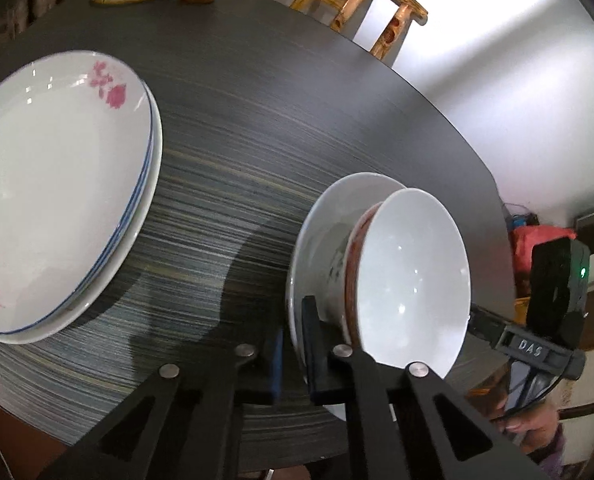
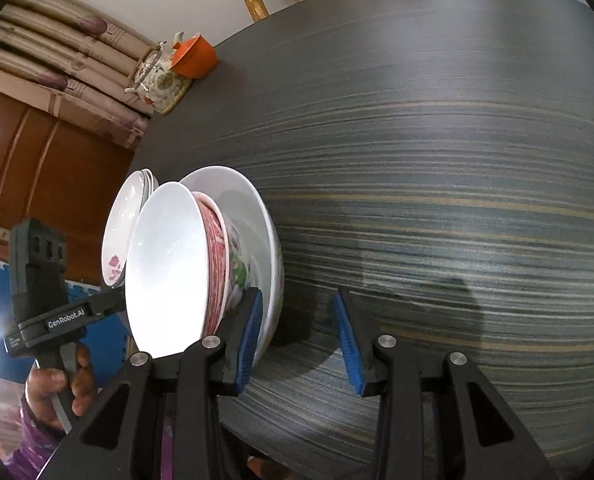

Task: Organize plates and bowls
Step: 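Lift the nested bowls with both grippers and carry them over the pink-flowered plate stack, then lower the nested bowls onto the plate stack and open both grippers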

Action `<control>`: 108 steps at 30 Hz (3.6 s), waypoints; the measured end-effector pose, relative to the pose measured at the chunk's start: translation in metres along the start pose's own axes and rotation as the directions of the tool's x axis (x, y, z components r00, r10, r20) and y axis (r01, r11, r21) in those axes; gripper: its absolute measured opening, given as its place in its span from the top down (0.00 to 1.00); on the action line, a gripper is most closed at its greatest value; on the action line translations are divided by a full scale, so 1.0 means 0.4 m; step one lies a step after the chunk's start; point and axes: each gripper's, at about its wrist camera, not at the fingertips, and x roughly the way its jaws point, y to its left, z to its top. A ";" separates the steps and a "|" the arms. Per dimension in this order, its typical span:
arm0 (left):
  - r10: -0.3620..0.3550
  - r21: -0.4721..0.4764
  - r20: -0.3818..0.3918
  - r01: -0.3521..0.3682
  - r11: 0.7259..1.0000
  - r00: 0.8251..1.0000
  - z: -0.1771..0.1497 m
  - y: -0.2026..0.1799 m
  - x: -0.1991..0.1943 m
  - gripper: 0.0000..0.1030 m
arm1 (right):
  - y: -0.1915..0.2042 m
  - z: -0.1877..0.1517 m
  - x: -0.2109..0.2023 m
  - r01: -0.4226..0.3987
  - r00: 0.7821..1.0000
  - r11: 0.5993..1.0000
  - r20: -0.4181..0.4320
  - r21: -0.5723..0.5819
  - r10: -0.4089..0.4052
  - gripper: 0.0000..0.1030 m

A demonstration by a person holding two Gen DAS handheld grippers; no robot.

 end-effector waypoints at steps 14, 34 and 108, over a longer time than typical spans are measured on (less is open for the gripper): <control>0.034 0.030 0.032 -0.035 0.999 0.999 -0.023 -0.008 -0.010 0.93 | 0.034 -0.004 0.009 -0.029 1.000 0.996 -0.007 -0.080 0.029 0.85; 0.038 -0.006 0.103 -0.037 0.999 0.994 -0.007 -0.001 -0.120 0.96 | 0.076 -0.021 -0.012 -0.124 0.992 0.992 -0.005 -0.007 0.124 0.85; 0.424 -0.061 0.370 -0.434 0.899 0.826 0.009 0.315 -0.380 0.78 | 0.525 0.134 0.195 0.023 0.990 0.942 0.139 -0.334 0.025 0.45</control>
